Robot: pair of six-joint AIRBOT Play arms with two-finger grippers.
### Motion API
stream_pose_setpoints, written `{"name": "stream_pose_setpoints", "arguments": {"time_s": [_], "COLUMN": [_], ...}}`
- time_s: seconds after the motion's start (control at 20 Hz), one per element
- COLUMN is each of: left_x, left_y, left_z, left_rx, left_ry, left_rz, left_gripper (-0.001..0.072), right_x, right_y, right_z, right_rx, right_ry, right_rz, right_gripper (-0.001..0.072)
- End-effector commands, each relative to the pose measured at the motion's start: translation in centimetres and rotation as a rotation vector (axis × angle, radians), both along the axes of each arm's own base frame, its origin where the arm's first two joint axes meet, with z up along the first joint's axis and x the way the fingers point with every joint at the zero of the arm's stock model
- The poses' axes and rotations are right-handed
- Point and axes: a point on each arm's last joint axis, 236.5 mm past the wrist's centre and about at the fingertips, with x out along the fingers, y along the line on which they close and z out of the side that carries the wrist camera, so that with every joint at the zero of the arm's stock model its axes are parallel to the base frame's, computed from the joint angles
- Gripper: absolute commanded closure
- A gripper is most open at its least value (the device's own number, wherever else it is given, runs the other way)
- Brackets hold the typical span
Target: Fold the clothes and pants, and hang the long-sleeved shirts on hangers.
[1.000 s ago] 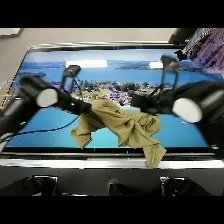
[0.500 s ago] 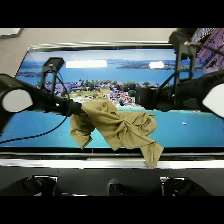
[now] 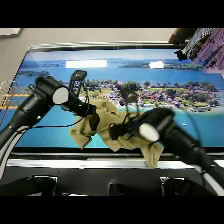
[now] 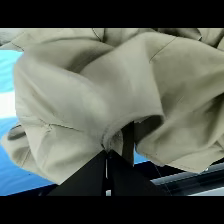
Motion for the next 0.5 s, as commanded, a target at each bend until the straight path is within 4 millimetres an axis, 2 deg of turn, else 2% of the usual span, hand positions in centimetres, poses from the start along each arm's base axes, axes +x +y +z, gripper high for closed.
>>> {"name": "stream_pose_setpoints", "arguments": {"time_s": [0.0,0.1,0.3,0.45], "left_x": [0.5,1.1,2.0,2.3], "left_y": [-0.6,-0.4,0.7,1.2], "left_z": [-1.4,-1.3,-1.3,-1.4], "left_rx": [-0.027,-0.072,-0.112,-0.109], "left_ry": [0.039,0.051,0.074,0.073], "left_rz": [0.015,0.050,0.097,0.099], "left_gripper": [0.0681,0.0681,0.0681,0.0681], "right_x": [-1.5,-1.6,-1.0,-0.1], "right_y": [3.7,5.5,6.4,8.0], "right_z": [-4.3,-5.5,-9.0,-9.9], "right_rx": [0.003,0.008,-0.033,0.005], "right_ry": [-0.036,-0.059,-0.037,-0.064], "right_rz": [0.069,0.108,0.103,0.103], "right_gripper": [0.0035,0.0035,0.0034,0.0035]}}
